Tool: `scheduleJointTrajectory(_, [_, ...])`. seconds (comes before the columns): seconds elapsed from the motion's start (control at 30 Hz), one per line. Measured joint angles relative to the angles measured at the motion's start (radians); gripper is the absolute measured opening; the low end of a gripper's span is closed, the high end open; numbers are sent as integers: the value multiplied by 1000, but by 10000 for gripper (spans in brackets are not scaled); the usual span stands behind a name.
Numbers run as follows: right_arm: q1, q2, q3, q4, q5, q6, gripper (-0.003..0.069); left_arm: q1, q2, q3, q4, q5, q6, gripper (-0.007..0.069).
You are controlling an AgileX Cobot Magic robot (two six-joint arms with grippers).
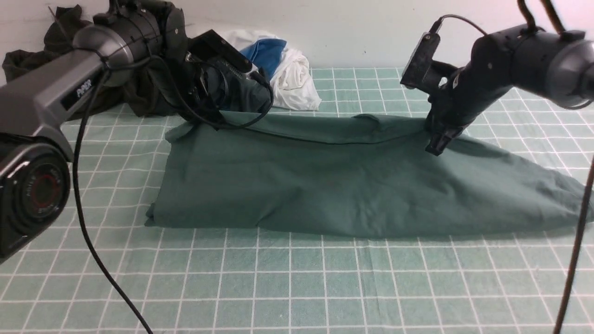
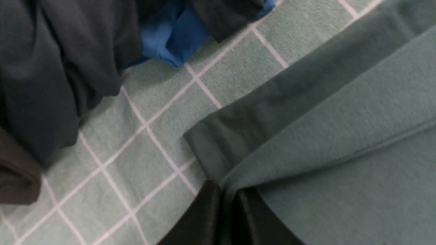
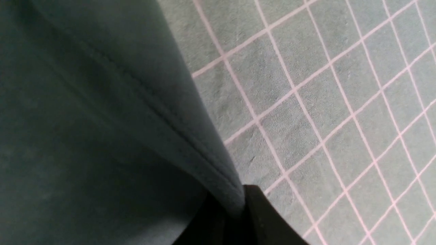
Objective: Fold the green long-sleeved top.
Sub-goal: Use both arms to drag the lower edge of the fabric forward and fold it over the upper edge, then use the right arm to clamp the right edge of the fabric
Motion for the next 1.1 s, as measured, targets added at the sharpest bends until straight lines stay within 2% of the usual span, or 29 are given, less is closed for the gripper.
scheduleJointTrajectory(0.1, [-14,18,-23,-7,-2,125,146,16,33,-10,-34,-43,-2,155])
scheduleJointTrajectory(0.13, [-21,18,-27,-17,-1,171,188,24,36,-11,-50,-63,-2,208])
scheduleJointTrajectory(0.17, [-23,17,-28,-19,-1,189,196,27,36,-11,-53,-66,-2,217])
scheduleJointTrajectory(0.2, [-35,8,-30,-40,10,264,253,37,36,-18,-75,-82,-12,295])
scheduleJointTrajectory(0.23, [-43,2,-31,-52,25,299,281,44,35,-23,-85,-87,-17,335])
scheduleJointTrajectory(0.33, [-71,-25,-33,-93,141,417,358,60,20,-42,-133,-51,-34,456])
scheduleJointTrajectory(0.43, [-114,-50,-36,-108,327,480,388,60,-7,-76,-181,84,-63,501])
scheduleJointTrajectory(0.53, [-184,-61,-34,-77,424,511,392,37,-32,-85,-197,230,-88,460])
scheduleJointTrajectory(0.6, [-242,-76,-5,3,436,521,392,1,-40,-77,-190,277,-99,374])
scheduleJointTrajectory(0.63, [-276,-87,17,53,441,521,392,-20,-40,-51,-175,281,-107,293])
scheduleJointTrajectory(0.67, [-281,-91,27,61,441,521,392,-23,-40,-46,-172,281,-106,280])
scheduleJointTrajectory(0.73, [-335,-122,92,128,442,521,390,-55,-39,28,-145,284,-107,120])
scheduleJointTrajectory(0.83, [-386,-154,188,156,434,517,384,-64,-38,138,-114,285,-109,21])
scheduleJointTrajectory(1.1, [-487,-112,333,146,230,529,382,-40,-58,281,-104,249,-113,-3])
